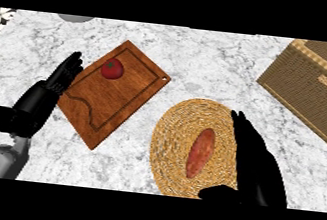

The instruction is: Pick the sweet potato from the placemat and place it in the basket

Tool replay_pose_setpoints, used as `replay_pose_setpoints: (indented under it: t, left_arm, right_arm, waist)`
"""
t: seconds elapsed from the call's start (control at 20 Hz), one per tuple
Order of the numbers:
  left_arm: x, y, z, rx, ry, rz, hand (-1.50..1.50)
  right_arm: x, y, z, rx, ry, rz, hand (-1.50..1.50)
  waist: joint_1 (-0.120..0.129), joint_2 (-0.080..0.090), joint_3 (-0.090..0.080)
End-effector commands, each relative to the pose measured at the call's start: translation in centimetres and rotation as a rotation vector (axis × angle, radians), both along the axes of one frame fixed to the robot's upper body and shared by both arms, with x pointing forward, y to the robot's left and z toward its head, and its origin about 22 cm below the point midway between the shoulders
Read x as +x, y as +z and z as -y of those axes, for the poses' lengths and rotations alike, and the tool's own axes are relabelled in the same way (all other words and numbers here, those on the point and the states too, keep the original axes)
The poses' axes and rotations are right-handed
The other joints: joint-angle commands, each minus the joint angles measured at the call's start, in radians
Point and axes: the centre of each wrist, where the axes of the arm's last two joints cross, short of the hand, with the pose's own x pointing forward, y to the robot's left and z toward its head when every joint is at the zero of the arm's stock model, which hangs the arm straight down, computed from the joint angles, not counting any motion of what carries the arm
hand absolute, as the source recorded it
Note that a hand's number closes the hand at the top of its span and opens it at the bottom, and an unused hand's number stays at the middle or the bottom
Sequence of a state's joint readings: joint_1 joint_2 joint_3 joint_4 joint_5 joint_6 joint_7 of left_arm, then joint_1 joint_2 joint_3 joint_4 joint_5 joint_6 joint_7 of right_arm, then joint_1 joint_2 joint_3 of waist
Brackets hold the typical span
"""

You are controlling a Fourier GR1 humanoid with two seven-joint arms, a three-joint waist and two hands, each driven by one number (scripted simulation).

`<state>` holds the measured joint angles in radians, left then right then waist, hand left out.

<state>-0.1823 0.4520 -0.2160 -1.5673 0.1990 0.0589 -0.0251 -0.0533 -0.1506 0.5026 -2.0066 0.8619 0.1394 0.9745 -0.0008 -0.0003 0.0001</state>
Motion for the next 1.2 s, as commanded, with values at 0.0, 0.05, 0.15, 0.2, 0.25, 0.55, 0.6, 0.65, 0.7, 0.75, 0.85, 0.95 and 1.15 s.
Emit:
replay_pose_setpoints:
  t: [0.0,0.05,0.15,0.2,0.25,0.55,0.6,0.65,0.7,0.75,0.85,0.95,1.15]
  left_arm:
    - [0.4,-0.9,-1.0,-0.007,-0.003,-0.004,0.0]
    - [-2.4,-3.4,0.3,-0.021,0.002,0.007,0.0]
    - [0.0,-1.2,1.0,0.003,0.0,0.019,0.0]
    - [-1.4,-0.9,0.2,-0.003,-0.002,0.003,0.0]
    - [0.0,-0.9,0.3,-0.005,-0.005,-0.018,0.0]
    - [-0.7,-2.1,0.7,0.015,-0.023,0.001,0.0]
    - [-0.5,-1.7,0.0,0.004,0.009,0.006,0.0]
    - [0.7,0.4,0.5,0.008,-0.003,-0.013,0.0]
    - [-0.9,0.4,-0.1,0.0,-0.001,0.01,0.0]
    - [1.5,0.1,1.4,-0.009,-0.009,-0.009,0.0]
    - [1.6,-1.3,0.0,-0.003,-0.002,-0.002,0.0]
    - [-1.6,0.0,-1.4,0.011,-0.012,0.014,0.0]
    - [-1.2,0.5,-0.3,-0.002,-0.002,0.006,0.0]
  right_arm:
    - [-0.3,-0.4,-0.9,0.01,-0.03,-0.003,-1.5]
    - [-0.1,-0.1,-1.2,0.01,-0.01,0.014,-1.5]
    - [0.9,-0.6,-1.7,0.016,0.005,0.025,-1.5]
    - [-0.6,-1.7,0.1,0.026,0.013,0.009,-1.5]
    - [-1.3,0.0,0.4,0.035,0.003,0.036,-1.5]
    - [0.1,-0.5,-1.8,0.063,0.03,0.04,-1.5]
    - [-1.5,0.1,-2.0,0.042,0.005,0.025,-1.5]
    - [1.1,0.1,-0.9,0.04,0.004,0.014,-1.5]
    - [-0.4,0.1,-0.8,0.036,0.004,0.001,-1.5]
    - [-0.5,-0.8,-0.7,0.019,0.014,-0.014,-1.5]
    - [1.7,-2.5,-1.6,-0.006,0.0,-0.021,-1.5]
    - [0.0,-0.3,-3.1,-0.022,0.017,-0.032,-1.5]
    - [1.2,-2.2,-3.8,-0.033,0.01,-0.03,-1.5]
  waist:
    - [-0.001,0.0,0.0]
    - [0.003,0.0,0.0]
    - [0.001,0.0,0.0]
    - [0.001,-0.001,0.0]
    - [-0.002,-0.001,0.0]
    - [0.001,0.0,0.0]
    - [0.0,-0.001,0.0]
    - [0.001,0.0,0.0]
    - [0.001,-0.001,0.0]
    - [-0.003,0.0,0.0]
    - [-0.001,0.001,0.0]
    - [0.005,-0.001,0.0]
    - [0.003,-0.001,0.0]
